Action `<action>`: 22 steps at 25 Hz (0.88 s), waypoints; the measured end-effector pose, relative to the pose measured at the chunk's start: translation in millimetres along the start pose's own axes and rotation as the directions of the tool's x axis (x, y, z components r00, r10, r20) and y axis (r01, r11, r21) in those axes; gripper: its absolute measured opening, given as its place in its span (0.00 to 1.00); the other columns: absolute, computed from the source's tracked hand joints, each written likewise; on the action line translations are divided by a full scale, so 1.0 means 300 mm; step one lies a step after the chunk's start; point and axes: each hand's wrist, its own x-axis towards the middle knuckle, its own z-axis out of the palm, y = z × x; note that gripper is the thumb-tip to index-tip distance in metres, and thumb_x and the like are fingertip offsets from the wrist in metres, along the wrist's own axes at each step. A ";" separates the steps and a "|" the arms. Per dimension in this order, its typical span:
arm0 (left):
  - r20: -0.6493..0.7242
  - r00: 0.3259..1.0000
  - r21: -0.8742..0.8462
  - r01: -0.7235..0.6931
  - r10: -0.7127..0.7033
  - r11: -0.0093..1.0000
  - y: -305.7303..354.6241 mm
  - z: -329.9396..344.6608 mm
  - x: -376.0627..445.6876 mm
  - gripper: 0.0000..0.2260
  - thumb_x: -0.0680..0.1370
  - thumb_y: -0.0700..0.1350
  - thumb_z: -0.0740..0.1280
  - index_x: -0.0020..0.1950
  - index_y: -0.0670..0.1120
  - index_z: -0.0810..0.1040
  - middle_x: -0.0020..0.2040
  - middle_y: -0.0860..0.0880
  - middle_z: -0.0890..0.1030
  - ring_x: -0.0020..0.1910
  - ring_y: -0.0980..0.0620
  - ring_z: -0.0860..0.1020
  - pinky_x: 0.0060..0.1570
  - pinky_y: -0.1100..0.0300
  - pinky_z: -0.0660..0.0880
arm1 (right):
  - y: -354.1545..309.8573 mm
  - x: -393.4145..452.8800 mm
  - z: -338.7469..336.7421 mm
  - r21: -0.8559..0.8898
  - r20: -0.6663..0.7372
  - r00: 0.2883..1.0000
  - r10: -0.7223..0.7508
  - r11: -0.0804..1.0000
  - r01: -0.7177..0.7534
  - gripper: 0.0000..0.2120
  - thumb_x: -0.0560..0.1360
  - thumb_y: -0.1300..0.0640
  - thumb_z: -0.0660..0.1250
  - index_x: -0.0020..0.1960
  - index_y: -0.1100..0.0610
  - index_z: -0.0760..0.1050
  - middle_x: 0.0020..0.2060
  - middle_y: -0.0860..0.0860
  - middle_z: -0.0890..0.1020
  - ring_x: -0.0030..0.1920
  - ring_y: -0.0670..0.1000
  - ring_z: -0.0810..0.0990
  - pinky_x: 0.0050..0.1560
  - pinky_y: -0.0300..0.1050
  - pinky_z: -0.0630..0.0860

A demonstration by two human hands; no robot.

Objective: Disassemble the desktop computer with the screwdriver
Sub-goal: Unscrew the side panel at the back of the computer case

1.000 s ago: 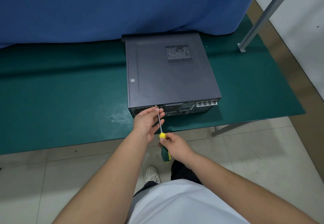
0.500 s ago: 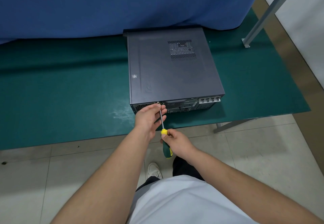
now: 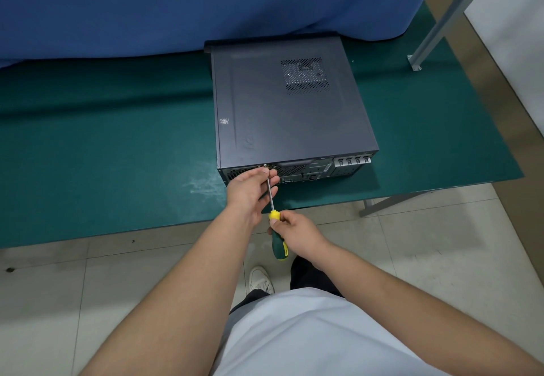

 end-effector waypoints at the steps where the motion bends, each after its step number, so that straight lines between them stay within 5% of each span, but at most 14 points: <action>1: 0.000 1.000 0.002 -0.005 0.005 1.000 0.001 0.001 0.000 0.06 0.82 0.39 0.68 0.58 0.42 0.81 0.47 0.46 0.88 0.48 0.51 0.87 0.49 0.56 0.83 | 0.002 0.002 0.001 0.003 -0.006 1.000 -0.001 1.000 0.001 0.09 0.84 0.52 0.63 0.53 0.56 0.79 0.47 0.50 0.86 0.44 0.47 0.79 0.48 0.43 0.74; 6: 0.018 1.000 0.039 -0.015 0.014 0.999 0.006 -0.007 -0.004 0.06 0.83 0.40 0.67 0.59 0.42 0.80 0.48 0.46 0.88 0.48 0.51 0.87 0.48 0.58 0.83 | 0.014 0.003 0.030 0.004 -0.051 0.999 -0.012 1.000 0.012 0.12 0.81 0.49 0.67 0.49 0.59 0.78 0.45 0.60 0.85 0.39 0.51 0.78 0.48 0.58 0.80; 10: 0.028 1.000 0.066 -0.013 0.011 0.998 0.019 -0.011 -0.004 0.05 0.83 0.39 0.67 0.58 0.40 0.80 0.48 0.44 0.88 0.47 0.50 0.87 0.45 0.60 0.83 | -0.010 -0.007 0.048 -0.152 -0.189 0.979 -0.070 0.987 0.041 0.17 0.76 0.40 0.70 0.39 0.52 0.72 0.29 0.46 0.76 0.30 0.46 0.73 0.35 0.49 0.72; 18: 0.019 0.999 0.365 -0.044 0.040 0.930 -0.012 -0.047 -0.024 0.11 0.72 0.39 0.81 0.47 0.44 0.80 0.35 0.46 0.83 0.31 0.50 0.80 0.35 0.57 0.79 | -0.080 -0.035 0.049 -0.362 -0.340 0.937 -0.079 0.931 -0.053 0.18 0.70 0.39 0.70 0.41 0.51 0.67 0.37 0.49 0.79 0.41 0.55 0.79 0.39 0.52 0.75; 22: 0.056 0.998 0.353 -0.031 0.012 0.935 -0.002 -0.053 -0.033 0.10 0.73 0.38 0.79 0.47 0.41 0.80 0.33 0.44 0.83 0.28 0.49 0.80 0.30 0.58 0.78 | -0.066 -0.034 0.045 -0.159 -0.239 0.971 -0.021 0.987 -0.017 0.19 0.72 0.41 0.74 0.41 0.52 0.68 0.35 0.47 0.78 0.37 0.50 0.76 0.39 0.50 0.73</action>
